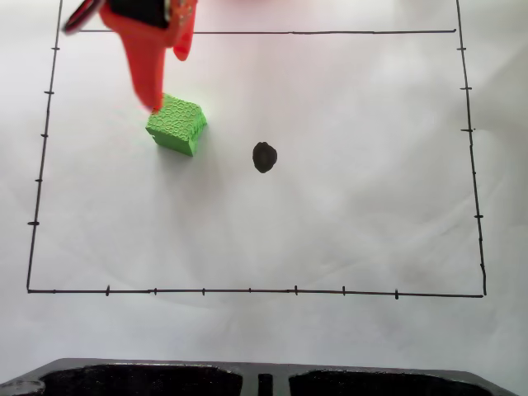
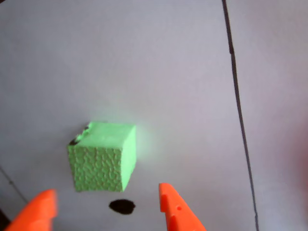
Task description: Grasp the colored block, Place it on the black dot, and then return the arm to the default position.
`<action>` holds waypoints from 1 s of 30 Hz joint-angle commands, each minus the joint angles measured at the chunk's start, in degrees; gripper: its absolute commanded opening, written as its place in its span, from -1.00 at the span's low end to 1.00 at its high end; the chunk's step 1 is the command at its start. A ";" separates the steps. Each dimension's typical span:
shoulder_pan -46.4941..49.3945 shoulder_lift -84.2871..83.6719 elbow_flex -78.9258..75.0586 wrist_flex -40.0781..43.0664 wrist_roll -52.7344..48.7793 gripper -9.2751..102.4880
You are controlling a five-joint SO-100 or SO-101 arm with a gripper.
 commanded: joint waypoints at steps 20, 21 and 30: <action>-3.34 -18.46 -5.98 -9.14 0.79 -0.16; -3.34 -19.16 -5.98 -9.67 0.62 -0.16; -2.90 -22.59 -6.24 -13.27 -1.49 -0.21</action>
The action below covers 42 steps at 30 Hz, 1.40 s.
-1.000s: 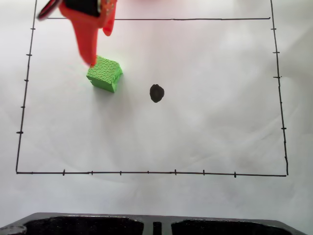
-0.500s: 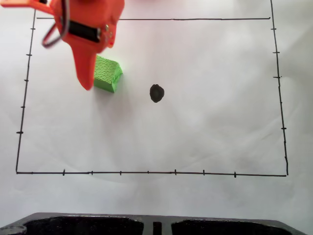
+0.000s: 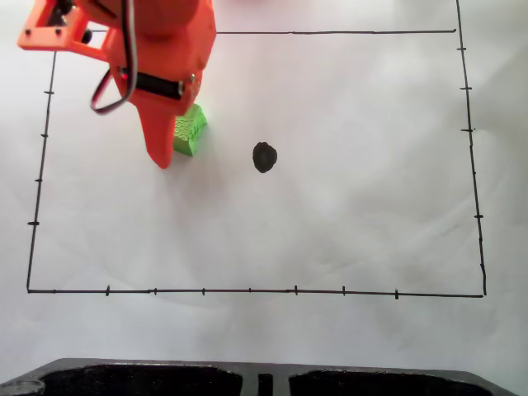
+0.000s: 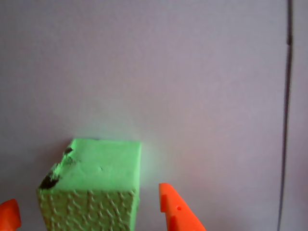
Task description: Grasp the colored block, Place it on the black dot, and then return the arm to the default position.
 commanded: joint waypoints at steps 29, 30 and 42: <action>-9.67 0.09 -12.83 3.08 0.79 -0.60; -11.34 -0.26 -13.80 3.78 1.05 -0.60; -21.27 -5.54 -16.44 5.36 4.57 -0.60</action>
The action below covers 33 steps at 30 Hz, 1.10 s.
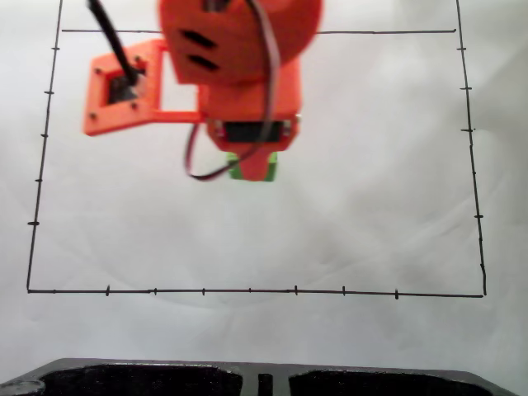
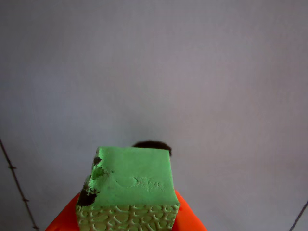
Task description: Grasp the colored block, Place it on the black dot, and then return the arm to the default position.
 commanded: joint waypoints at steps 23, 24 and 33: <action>1.93 -3.87 0.18 -1.49 -4.92 -0.42; 2.11 -3.69 0.18 -1.49 -5.01 -0.39; 1.93 3.52 0.26 7.29 -6.59 0.03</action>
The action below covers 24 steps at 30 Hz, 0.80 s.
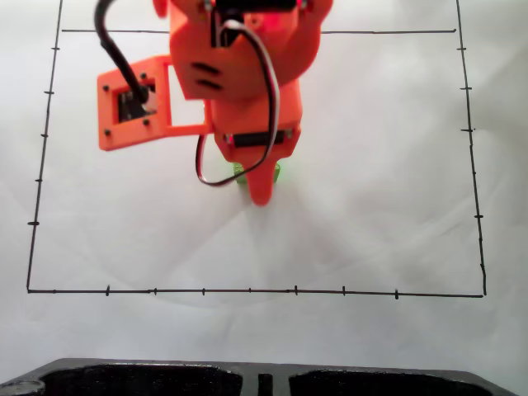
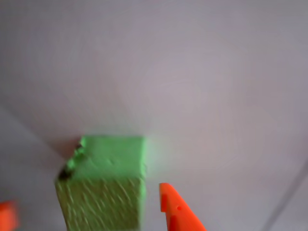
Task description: Grasp the colored block, Place it on the black dot, and then return the arm to the default position.
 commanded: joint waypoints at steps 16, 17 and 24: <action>-0.53 35.33 7.21 14.68 -9.76 0.09; -0.26 37.79 8.79 14.50 -10.90 0.08; 2.99 54.67 20.13 15.82 -18.37 0.04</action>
